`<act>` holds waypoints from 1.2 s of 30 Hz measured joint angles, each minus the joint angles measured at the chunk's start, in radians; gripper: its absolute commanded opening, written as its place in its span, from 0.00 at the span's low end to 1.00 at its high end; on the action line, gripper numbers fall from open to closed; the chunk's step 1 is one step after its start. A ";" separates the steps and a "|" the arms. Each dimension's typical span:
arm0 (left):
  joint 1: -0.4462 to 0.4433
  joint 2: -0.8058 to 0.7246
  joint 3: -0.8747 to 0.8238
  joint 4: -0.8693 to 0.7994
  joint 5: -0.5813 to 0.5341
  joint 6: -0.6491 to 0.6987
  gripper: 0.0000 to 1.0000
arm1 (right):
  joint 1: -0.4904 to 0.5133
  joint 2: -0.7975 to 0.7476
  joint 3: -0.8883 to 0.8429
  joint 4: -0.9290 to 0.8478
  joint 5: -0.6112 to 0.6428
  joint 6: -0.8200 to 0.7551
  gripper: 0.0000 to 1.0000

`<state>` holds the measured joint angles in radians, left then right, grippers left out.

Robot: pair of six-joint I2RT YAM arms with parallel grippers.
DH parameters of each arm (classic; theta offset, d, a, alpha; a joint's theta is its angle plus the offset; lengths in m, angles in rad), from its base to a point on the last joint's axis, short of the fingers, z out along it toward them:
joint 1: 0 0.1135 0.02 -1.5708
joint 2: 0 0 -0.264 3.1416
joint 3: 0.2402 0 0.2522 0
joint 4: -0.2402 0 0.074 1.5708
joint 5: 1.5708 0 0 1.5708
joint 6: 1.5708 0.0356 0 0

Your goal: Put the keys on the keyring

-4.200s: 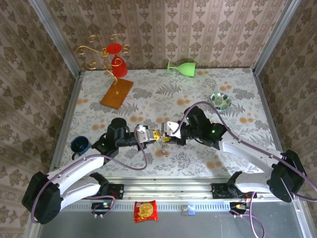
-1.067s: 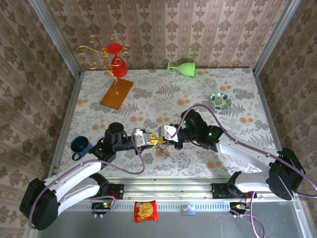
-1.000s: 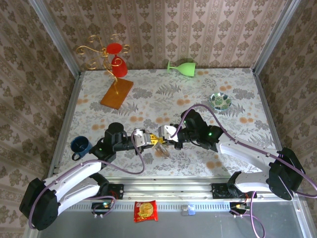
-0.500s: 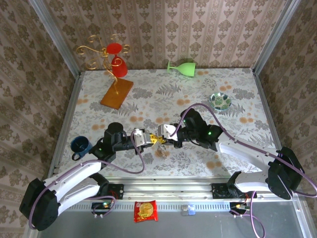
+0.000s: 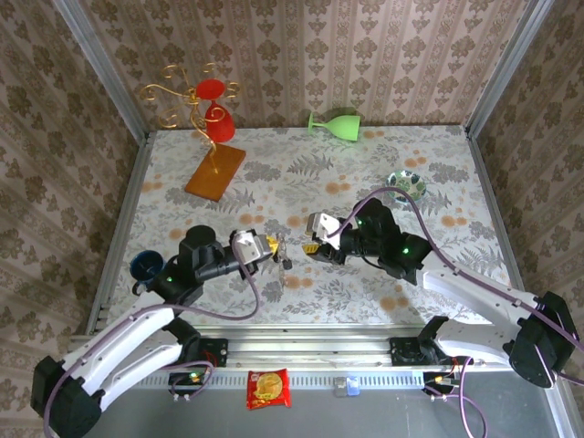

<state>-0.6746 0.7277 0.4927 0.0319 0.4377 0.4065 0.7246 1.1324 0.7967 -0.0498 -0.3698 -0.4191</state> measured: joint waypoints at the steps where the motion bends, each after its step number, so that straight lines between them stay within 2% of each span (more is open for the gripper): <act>1: 0.006 -0.020 0.006 -0.021 -0.024 -0.005 0.00 | 0.002 0.007 0.000 -0.002 0.018 0.019 0.37; 10: 0.066 -0.193 0.047 -0.200 -0.298 -0.093 0.00 | 0.084 0.201 0.037 -0.038 0.156 0.281 0.38; 18: 0.113 -0.234 0.066 -0.294 -0.491 -0.153 0.00 | 0.145 0.460 0.248 -0.076 0.251 0.521 0.40; 27: 0.121 -0.234 0.066 -0.318 -0.547 -0.179 0.00 | 0.137 0.802 0.629 -0.324 0.264 0.734 0.36; 36: 0.121 -0.235 0.066 -0.321 -0.547 -0.179 0.00 | 0.093 0.911 0.671 -0.420 0.245 0.863 0.34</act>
<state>-0.5537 0.4931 0.5587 -0.2893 -0.1097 0.2279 0.8173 2.0430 1.4673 -0.4698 -0.1253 0.4438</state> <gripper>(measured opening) 0.053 0.346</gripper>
